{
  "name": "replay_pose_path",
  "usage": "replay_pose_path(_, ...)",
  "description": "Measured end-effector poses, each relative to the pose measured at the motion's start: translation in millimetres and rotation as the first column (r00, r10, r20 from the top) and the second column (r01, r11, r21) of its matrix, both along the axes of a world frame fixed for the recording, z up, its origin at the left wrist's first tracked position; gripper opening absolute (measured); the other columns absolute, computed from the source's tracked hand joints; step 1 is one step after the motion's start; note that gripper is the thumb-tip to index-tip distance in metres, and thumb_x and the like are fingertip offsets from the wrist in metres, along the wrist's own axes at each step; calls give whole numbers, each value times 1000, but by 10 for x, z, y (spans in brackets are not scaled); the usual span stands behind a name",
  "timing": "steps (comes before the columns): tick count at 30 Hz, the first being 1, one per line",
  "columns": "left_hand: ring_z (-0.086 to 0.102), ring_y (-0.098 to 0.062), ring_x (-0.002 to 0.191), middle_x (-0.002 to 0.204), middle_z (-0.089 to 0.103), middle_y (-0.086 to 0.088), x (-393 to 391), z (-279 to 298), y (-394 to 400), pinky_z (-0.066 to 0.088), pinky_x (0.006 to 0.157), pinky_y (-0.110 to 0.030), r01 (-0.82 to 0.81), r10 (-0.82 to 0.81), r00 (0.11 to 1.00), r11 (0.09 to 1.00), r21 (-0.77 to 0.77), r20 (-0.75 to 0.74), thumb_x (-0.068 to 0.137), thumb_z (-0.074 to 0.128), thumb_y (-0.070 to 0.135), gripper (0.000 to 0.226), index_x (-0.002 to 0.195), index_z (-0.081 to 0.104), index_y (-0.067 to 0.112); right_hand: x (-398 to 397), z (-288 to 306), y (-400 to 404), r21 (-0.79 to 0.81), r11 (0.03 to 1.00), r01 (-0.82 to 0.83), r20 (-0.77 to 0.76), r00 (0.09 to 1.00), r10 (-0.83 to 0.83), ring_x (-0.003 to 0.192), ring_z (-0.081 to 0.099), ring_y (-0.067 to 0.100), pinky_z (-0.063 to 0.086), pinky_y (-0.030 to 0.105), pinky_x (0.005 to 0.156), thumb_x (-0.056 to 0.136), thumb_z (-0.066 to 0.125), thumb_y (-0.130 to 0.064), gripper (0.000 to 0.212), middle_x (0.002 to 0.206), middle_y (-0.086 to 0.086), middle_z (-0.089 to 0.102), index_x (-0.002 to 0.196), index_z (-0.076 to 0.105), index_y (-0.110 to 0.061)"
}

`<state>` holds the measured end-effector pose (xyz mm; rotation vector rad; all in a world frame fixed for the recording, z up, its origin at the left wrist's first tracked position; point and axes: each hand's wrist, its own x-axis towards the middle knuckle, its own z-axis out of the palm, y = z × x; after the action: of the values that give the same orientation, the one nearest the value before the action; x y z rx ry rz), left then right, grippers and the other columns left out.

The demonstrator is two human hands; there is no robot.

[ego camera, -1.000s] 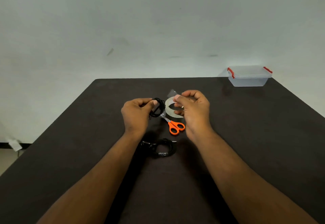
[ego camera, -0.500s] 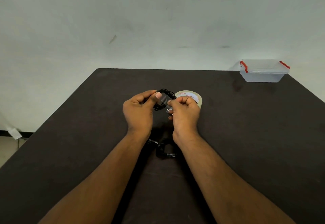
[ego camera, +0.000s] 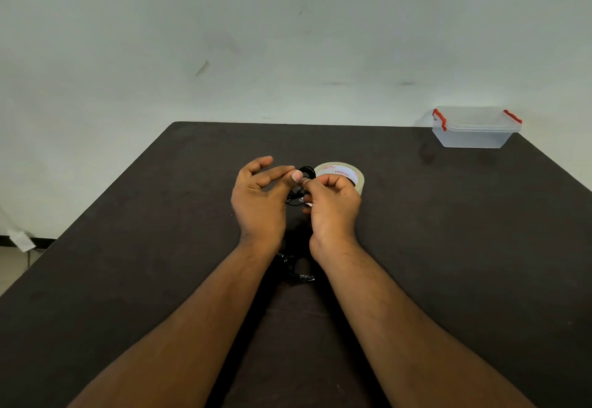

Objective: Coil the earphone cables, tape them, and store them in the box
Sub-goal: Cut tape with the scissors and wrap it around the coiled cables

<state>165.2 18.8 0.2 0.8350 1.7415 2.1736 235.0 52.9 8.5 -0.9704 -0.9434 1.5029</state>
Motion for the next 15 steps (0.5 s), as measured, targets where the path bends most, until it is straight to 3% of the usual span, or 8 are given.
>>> replay_pose_path(4,65,7,87,119,61,-3,16,10,-12,52,70,-11,53,-53,999,999,9,7,74,80,3,17,88,75,11,5,-8,10,-55,997,-48,-51,998,45,62,53,10,40,23,49,77,71,-4,20,63,-3,58,70,56,-16)
replay_pose_path(9,70,-6,90,113,65,-4,-7,11,-22,54,74,-19,133,-135,989,990,39,61,73,79,3,17,84,75,15,21,-27,23,-94,989,-112,-169,981,95,57,47,10,35,24,50,78,70,-4,23,61,-2,55,66,56,-18)
replay_pose_path(12,72,-13,90,104,72,-6,-34,51,-62,56,76,-25,224,-229,964,973,54,137,74,78,2,27,100,73,7,48,-17,30,-72,986,-153,-197,971,136,52,43,7,33,22,47,79,69,-5,24,58,-3,53,66,55,-19)
replay_pose_path(15,70,-18,99,108,70,-8,-127,71,-74,58,82,-32,283,-284,944,959,30,166,75,77,1,46,117,65,15,76,-6,30,-39,978,-203,-219,957,189,49,41,5,31,21,46,81,67,-4,27,54,-6,52,64,53,-19)
